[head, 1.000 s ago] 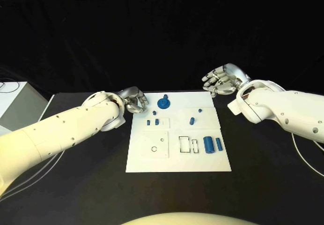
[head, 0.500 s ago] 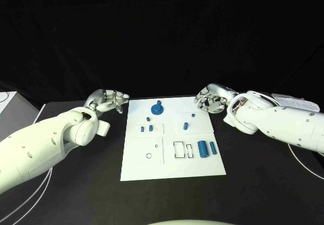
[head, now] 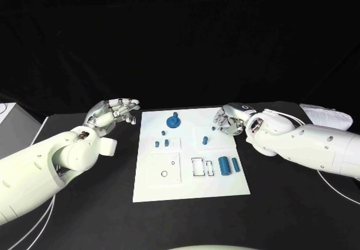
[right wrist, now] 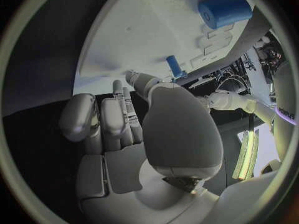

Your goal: Assemble the parts on the task board

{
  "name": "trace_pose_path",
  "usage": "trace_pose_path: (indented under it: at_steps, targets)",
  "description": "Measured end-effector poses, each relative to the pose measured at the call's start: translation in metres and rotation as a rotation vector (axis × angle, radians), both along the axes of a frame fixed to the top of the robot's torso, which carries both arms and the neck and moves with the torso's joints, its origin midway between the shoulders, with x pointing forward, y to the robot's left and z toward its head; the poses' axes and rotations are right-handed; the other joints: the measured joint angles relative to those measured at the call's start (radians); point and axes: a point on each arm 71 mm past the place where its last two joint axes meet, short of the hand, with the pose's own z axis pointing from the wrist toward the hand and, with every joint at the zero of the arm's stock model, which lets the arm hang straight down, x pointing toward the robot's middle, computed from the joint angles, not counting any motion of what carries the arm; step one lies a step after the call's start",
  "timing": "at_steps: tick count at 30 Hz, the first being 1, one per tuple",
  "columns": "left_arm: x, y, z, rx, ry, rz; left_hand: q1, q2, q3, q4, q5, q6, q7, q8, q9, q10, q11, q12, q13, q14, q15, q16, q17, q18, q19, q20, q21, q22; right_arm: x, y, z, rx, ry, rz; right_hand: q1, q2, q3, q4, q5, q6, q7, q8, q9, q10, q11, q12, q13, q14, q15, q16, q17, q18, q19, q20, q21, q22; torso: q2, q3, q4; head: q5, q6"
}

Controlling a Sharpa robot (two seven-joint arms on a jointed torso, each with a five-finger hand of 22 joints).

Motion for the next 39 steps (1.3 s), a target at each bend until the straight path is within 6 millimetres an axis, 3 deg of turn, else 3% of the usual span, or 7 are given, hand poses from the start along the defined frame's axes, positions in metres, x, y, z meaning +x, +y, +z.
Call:
trace_pose_path:
  at_steps: [13,26,39]
  targets:
    - [-0.003,-0.001,0.003,-0.027,-0.02,-0.02,0.004,-0.004,-0.003,-0.003,0.0,-0.004,0.004,0.0,-0.002,0.0,0.0,-0.006,-0.004,0.0,0.0,0.0,0.0,0.0,0.0,0.0,-0.006,-0.003,0.0,0.01,-0.008,-0.041,0.005,0.009,-0.009,-0.009,-0.002,0.007,0.0,-0.002,-0.002,0.0,0.008,-0.015,0.003,0.0,0.0,0.0,0.0,0.023,0.008,0.0,-0.007,0.007,0.003,0.008,0.0,-0.0001,0.0012,0.005,-0.009]
    - [-0.004,-0.001,0.003,-0.025,-0.019,-0.021,0.01,0.002,-0.008,-0.003,0.0,-0.011,0.011,0.0,-0.005,0.0,0.0,-0.012,-0.008,0.0,0.0,0.0,0.0,-0.001,0.004,0.003,-0.01,-0.006,-0.001,0.018,-0.009,-0.039,0.005,0.021,-0.009,-0.009,0.003,0.012,0.019,0.019,-0.004,0.008,0.021,-0.011,0.0,0.0,0.007,0.0,0.0,0.05,0.016,0.0,-0.007,0.007,0.015,0.021,0.0,0.0017,-0.0013,0.01,-0.012]
    - [-0.005,-0.003,0.003,-0.019,-0.018,-0.027,0.018,0.002,-0.011,-0.006,0.0,-0.011,0.011,0.0,-0.007,-0.004,0.004,-0.015,-0.01,0.0,0.0,0.0,0.0,-0.001,0.007,0.007,-0.01,-0.007,0.002,0.024,-0.008,-0.066,-0.001,0.01,-0.001,0.009,0.016,0.014,0.024,0.051,-0.015,0.027,0.034,0.004,-0.004,0.008,0.012,0.0,0.0,0.061,0.016,0.0,-0.007,0.007,0.027,0.035,0.0,0.0017,-0.0011,0.013,-0.017]
